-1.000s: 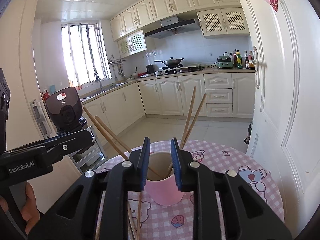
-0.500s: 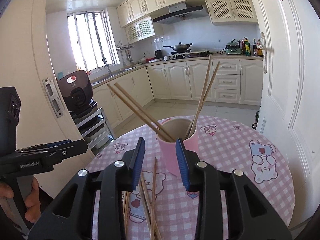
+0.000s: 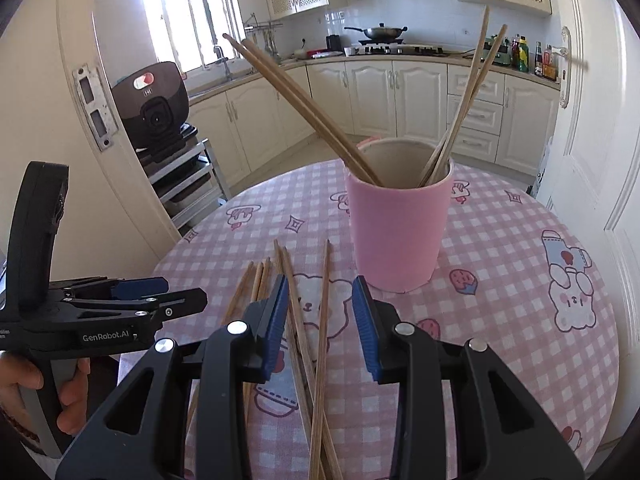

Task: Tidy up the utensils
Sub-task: 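Return both tools to the chopstick pile and close each on a chopstick, then lift the held chopsticks upright with both tools and carry them over the cup, then lower both chopsticks into the pink cup and open both tools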

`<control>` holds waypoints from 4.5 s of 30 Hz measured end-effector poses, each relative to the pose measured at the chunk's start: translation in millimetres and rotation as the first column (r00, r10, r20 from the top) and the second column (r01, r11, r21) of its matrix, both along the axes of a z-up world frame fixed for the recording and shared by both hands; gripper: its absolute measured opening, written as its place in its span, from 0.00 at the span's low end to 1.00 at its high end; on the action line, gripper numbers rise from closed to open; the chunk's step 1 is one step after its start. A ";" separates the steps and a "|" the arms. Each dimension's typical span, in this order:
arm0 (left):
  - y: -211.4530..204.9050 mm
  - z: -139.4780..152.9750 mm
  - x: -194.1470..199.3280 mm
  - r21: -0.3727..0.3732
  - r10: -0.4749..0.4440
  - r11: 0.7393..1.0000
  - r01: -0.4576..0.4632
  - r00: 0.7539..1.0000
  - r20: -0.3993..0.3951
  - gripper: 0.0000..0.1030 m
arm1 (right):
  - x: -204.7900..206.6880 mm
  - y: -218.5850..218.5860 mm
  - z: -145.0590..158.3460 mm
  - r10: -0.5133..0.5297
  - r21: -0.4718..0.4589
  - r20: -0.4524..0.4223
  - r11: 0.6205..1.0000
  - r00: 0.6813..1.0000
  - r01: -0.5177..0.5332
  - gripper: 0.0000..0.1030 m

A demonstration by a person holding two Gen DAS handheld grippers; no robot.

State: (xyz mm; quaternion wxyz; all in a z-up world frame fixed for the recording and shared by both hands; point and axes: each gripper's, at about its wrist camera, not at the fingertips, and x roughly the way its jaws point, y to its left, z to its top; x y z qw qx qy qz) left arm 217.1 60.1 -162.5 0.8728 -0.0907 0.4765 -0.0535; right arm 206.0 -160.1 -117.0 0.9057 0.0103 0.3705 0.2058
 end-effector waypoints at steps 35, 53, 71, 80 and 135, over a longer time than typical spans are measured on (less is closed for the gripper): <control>-9.2 -24.6 31.3 0.032 0.011 0.999 -0.010 1.000 -0.024 0.05 | 63.8 34.6 -47.7 0.088 -0.114 -0.229 0.987 0.969 -0.117 0.05; -16.9 88.0 -29.4 -0.063 -0.034 0.997 0.050 0.971 0.236 0.05 | -0.3 4.9 53.5 0.133 0.034 -0.003 0.991 0.991 -0.133 0.05; -36.2 140.7 -66.0 -0.103 -0.049 0.990 0.099 0.914 0.403 0.05 | -39.1 -28.0 100.7 0.059 0.046 0.171 0.997 0.983 -0.068 0.05; -53.8 156.2 -53.7 -0.088 -0.078 0.988 0.128 0.898 0.434 0.05 | -35.4 -40.5 115.6 0.019 0.052 0.220 0.998 0.975 -0.031 0.05; -103.1 135.8 85.1 -0.030 -0.036 0.998 0.055 0.896 0.442 0.11 | 48.8 -54.8 79.9 -0.122 0.110 0.292 0.990 0.949 0.093 0.06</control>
